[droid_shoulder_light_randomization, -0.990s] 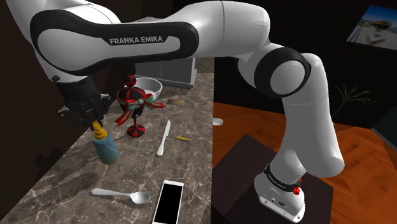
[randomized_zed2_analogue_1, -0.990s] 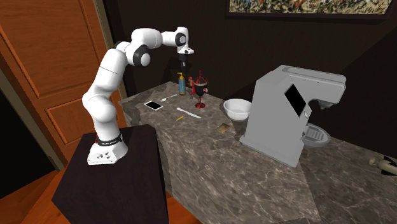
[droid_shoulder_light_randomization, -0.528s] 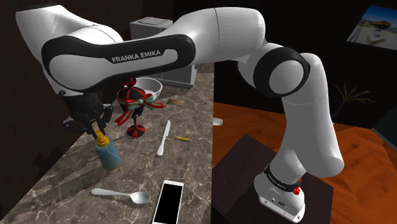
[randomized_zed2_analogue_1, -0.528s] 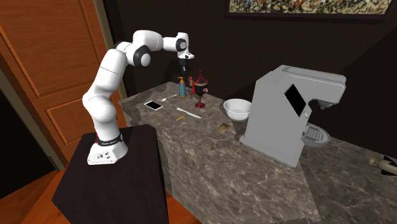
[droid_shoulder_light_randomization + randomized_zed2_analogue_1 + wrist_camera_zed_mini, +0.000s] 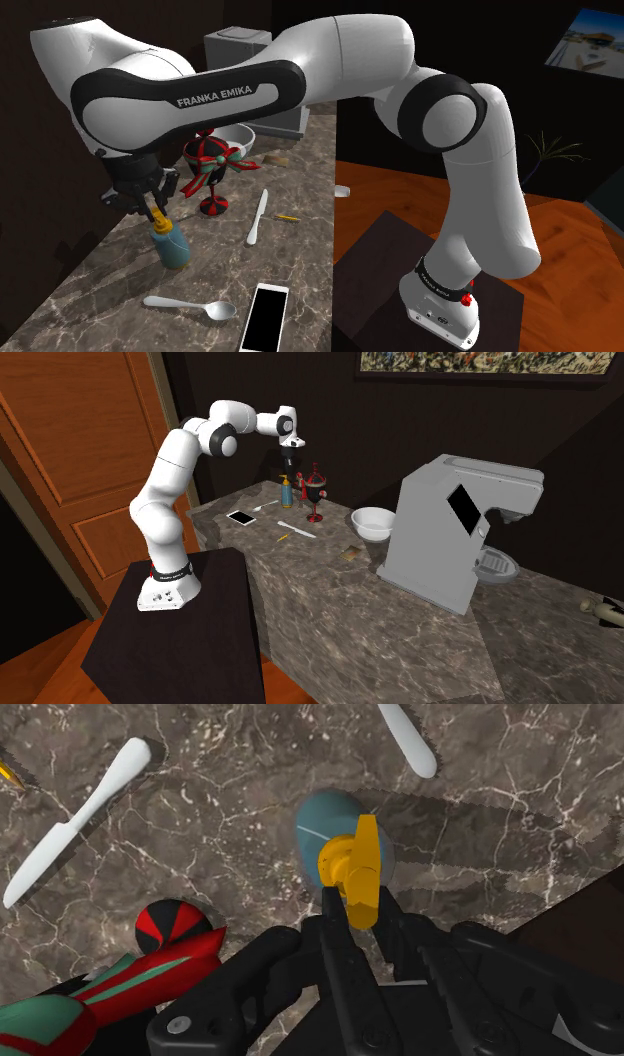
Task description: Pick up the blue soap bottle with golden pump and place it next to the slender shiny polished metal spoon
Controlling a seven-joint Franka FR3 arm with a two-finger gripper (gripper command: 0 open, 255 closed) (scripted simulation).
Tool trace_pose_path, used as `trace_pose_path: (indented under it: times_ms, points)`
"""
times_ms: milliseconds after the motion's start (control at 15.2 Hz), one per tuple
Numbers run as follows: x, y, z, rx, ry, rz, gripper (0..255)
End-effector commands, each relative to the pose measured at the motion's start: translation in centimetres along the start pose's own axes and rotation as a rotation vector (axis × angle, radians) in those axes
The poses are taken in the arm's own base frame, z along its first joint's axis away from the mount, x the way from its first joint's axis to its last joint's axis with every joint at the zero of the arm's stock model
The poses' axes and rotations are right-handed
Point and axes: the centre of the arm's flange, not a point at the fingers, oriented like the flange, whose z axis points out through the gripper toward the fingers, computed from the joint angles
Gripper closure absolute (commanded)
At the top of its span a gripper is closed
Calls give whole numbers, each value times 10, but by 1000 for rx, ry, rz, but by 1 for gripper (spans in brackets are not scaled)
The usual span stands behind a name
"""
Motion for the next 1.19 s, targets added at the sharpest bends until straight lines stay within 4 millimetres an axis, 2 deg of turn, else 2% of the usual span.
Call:
trace_pose_path:
  times_ms: [0, 330, 594, 1122]
  points:
    - [0, 0, 0, 0, 0, 0, 0]
    - [0, 0, 0, 0, 0, 0, 0]
    - [0, 0, -50, 0, 0, 0, 0]
    - [0, 0, -50, 0, 0, 0, 0]
